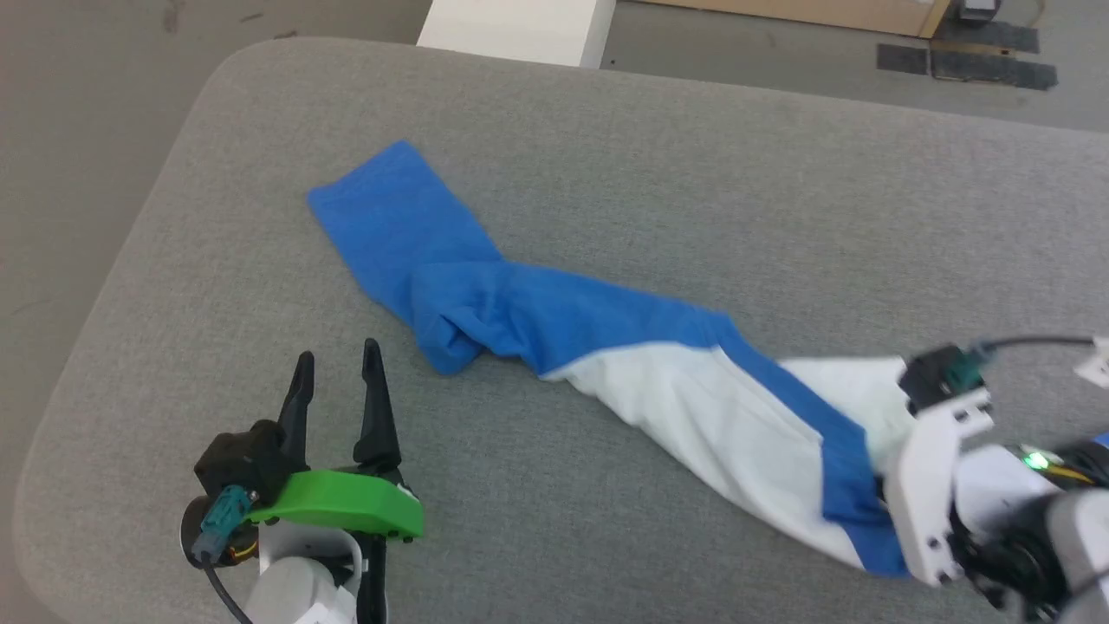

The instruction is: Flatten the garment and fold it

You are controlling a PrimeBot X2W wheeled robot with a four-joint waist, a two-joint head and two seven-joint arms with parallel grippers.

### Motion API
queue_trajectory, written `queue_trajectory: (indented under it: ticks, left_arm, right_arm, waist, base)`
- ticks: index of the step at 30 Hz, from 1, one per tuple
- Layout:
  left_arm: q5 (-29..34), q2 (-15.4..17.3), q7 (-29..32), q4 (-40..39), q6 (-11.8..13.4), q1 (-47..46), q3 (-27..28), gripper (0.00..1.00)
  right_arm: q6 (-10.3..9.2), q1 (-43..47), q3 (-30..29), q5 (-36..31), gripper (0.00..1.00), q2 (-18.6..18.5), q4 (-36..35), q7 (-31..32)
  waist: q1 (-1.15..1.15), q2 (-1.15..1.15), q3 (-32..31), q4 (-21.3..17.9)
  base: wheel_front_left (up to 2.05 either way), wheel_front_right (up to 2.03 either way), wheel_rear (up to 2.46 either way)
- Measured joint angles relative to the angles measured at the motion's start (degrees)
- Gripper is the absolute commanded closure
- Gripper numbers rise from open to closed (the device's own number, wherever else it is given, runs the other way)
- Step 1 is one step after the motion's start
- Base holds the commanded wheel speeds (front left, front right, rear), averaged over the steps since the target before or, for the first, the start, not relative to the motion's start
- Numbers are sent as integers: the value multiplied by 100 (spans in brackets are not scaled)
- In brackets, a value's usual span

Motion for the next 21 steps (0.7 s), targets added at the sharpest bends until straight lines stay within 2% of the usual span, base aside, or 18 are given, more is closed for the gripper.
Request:
queue_trajectory:
  ticks: [1, 2, 3, 5, 7, 12, 17, 21]
  left_arm:
    - [0, 0, 0, 3, 0, 8, 0, 0]
    - [1, 1, 0, 12, -2, 17, 1, 0]
    - [1, 0, 0, 27, -10, 19, -1, 0]
    - [10, 0, 0, 63, -25, 18, -20, 0]
    - [19, -2, 0, 130, -77, 12, -40, 0]
    - [79, 69, 189, 379, -334, -261, -269, 0]
    - [126, 157, 1222, 656, -701, -1444, -740, 0]
    - [109, 159, 2438, 1100, -928, -2506, -1211, 0]
  right_arm:
    - [0, 128, -51, -2, 100, -60, -176, 37]
    - [1, 277, -179, -2, 59, -73, -341, -5]
    - [1, 377, -368, -1, 0, -20, -441, -147]
    - [-2, 458, -648, -1, 0, 132, -582, -520]
    - [-1, 446, -1099, 59, 0, 488, -737, -1058]
    - [0, 447, -1882, 82, 0, 1010, -880, -1648]
    - [-1, 454, -2630, -282, 0, 1235, -1035, -1895]
    - [-1, 457, -2674, -475, 0, 1346, -1084, -1886]
  waist:
    - [0, 0, -12, -20]
    - [0, 0, -25, -50]
    - [0, 0, -36, -80]
    - [0, 0, -62, -130]
    - [0, 0, -95, -175]
    - [0, 0, -182, -285]
    - [0, 0, -216, -461]
    - [0, 0, -172, -672]
  base:
    - [0, 0, 0]
    - [0, 0, 0]
    - [0, 0, 0]
    - [0, 0, 0]
    - [0, 0, 0]
    - [0, 0, 0]
    - [0, 0, 0]
    - [0, 0, 0]
